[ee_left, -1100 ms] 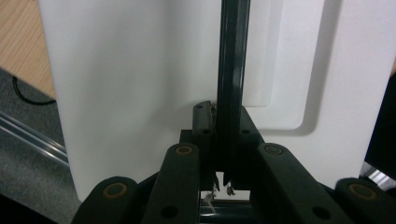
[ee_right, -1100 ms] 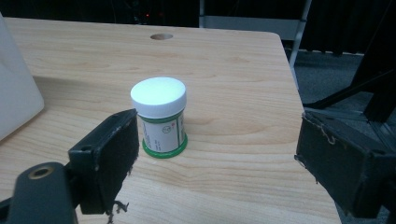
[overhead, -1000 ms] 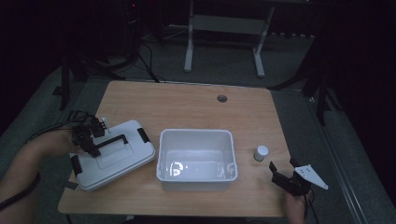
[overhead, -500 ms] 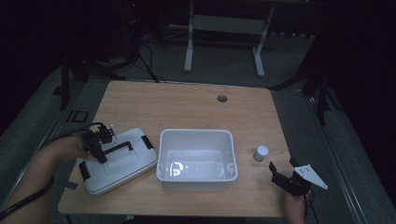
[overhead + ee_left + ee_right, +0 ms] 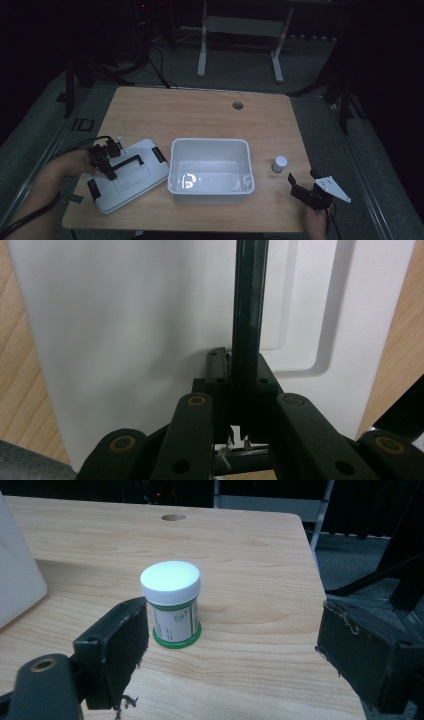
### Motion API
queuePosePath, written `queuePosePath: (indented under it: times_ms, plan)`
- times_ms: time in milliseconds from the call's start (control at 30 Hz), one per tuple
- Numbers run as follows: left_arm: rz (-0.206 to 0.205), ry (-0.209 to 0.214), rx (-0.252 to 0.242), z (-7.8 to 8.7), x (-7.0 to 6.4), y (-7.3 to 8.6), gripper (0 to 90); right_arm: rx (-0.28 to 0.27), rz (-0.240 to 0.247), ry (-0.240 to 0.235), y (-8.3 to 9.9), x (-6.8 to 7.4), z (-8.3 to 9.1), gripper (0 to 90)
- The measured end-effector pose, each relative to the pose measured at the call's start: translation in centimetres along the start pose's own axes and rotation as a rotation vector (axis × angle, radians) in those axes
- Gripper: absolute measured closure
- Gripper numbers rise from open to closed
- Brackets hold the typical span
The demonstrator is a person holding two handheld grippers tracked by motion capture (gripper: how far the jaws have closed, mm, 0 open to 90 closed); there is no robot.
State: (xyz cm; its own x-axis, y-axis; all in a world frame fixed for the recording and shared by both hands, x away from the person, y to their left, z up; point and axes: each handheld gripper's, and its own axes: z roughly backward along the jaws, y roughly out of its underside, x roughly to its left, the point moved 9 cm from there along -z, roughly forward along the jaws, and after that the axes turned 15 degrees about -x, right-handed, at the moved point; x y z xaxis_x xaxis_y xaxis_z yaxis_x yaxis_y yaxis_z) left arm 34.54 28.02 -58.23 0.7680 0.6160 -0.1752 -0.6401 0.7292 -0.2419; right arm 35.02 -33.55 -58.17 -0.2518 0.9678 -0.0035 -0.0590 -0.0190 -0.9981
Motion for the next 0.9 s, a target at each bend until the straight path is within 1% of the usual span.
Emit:
queuePosePath:
  times_ms: [67,133,167,200,267,300,333,367,433,467,567,633,667,700,733,833,867,900]
  plan:
    - [-0.014,0.003,-0.009,0.02,0.04,-0.03,82.8,0.001,-0.001,0.001,0.00,-0.01,0.00,12.8]
    - [-0.011,-0.001,-0.031,0.14,0.08,-0.23,71.6,0.002,-0.003,-0.002,0.02,-0.01,-0.02,12.8]
    - [-0.024,-0.004,-0.031,0.16,0.07,-0.24,66.3,0.004,-0.002,-0.003,0.03,0.00,-0.03,12.8]
    - [-0.027,-0.012,-0.031,0.18,0.12,-0.26,59.5,0.006,-0.002,-0.004,0.03,0.01,-0.03,12.8]
    - [-0.027,-0.021,-0.030,0.17,0.13,-0.25,50.7,0.013,-0.008,-0.007,0.07,0.00,-0.05,12.8]
    - [-0.043,-0.034,-0.025,0.18,0.25,-0.23,45.2,0.018,-0.009,-0.008,0.10,-0.01,-0.08,12.8]
    - [-0.043,-0.039,-0.025,0.18,0.26,-0.25,43.2,0.021,-0.008,-0.012,0.10,0.00,-0.10,12.8]
    - [-0.041,-0.035,-0.025,0.18,0.22,-0.27,42.7,0.025,-0.010,-0.016,0.13,0.04,-0.12,12.8]
    - [-0.047,-0.050,-0.018,0.21,0.37,-0.26,38.6,0.040,-0.015,-0.028,0.19,0.13,-0.17,12.8]
    - [-0.034,-0.058,-0.019,0.22,0.46,-0.27,38.6,0.047,-0.017,-0.032,0.23,0.17,-0.17,12.7]
    - [-0.034,-0.054,-0.015,0.30,0.52,-0.25,36.7,0.082,-0.020,-0.053,0.59,0.23,-0.10,12.7]
    - [-0.034,-0.041,-0.015,0.43,0.37,-0.29,36.5,0.104,-0.021,-0.064,0.78,0.22,-0.04,12.7]
    - [-0.035,-0.045,-0.018,0.51,0.41,-0.33,34.9,0.121,-0.021,-0.069,0.87,0.17,-0.02,12.7]
    - [-0.025,-0.046,-0.024,0.54,0.39,-0.40,34.9,0.129,-0.026,-0.074,0.89,0.13,0.00,12.7]
    - [-0.024,-0.043,-0.026,0.60,0.36,-0.41,34.9,0.142,-0.032,-0.080,0.93,0.13,0.02,12.7]
    - [-0.033,-0.033,-0.020,0.71,0.17,-0.30,34.9,0.178,-0.038,-0.095,0.90,0.14,0.08,12.7]
    - [-0.033,-0.037,-0.018,0.74,0.17,-0.24,34.9,0.198,-0.038,-0.106,0.90,0.22,0.07,12.7]
    - [-0.032,-0.041,-0.016,0.82,0.21,-0.18,35.0,0.217,-0.026,-0.113,0.86,0.27,0.09,12.7]
